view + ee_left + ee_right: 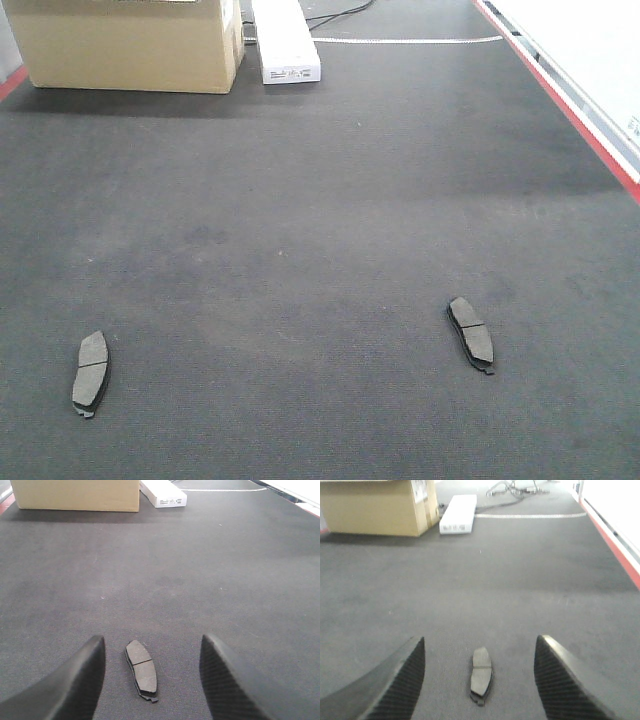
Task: Move and align brake pads A on conveyor
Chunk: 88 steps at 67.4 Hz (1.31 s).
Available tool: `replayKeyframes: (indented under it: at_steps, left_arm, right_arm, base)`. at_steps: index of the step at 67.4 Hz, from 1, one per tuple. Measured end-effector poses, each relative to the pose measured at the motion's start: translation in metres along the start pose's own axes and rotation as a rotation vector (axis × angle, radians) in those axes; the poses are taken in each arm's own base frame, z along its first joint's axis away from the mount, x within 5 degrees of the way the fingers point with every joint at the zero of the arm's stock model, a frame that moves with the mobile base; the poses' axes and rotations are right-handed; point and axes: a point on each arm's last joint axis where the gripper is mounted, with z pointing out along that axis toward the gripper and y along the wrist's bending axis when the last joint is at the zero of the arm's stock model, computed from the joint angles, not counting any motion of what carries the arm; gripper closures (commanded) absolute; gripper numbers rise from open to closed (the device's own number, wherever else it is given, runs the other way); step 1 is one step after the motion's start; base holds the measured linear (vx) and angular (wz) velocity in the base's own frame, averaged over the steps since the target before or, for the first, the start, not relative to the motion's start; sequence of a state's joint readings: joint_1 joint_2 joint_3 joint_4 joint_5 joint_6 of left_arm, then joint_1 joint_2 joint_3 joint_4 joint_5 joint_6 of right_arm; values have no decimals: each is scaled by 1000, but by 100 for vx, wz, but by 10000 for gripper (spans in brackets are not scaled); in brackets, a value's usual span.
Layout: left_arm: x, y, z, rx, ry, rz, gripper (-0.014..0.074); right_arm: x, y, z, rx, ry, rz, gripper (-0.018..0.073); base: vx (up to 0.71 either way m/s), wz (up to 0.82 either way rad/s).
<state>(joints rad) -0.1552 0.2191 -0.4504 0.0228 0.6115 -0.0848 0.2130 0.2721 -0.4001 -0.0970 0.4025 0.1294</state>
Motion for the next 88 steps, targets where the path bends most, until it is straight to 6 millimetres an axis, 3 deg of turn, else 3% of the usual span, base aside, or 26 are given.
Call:
replayKeyframes:
  at_steps: [88]
  left_arm:
    - [0,0,0,0,0,0,202]
  right_arm:
    - [0,0,-1,0,-8,0,110]
  base:
    - [-4,1]
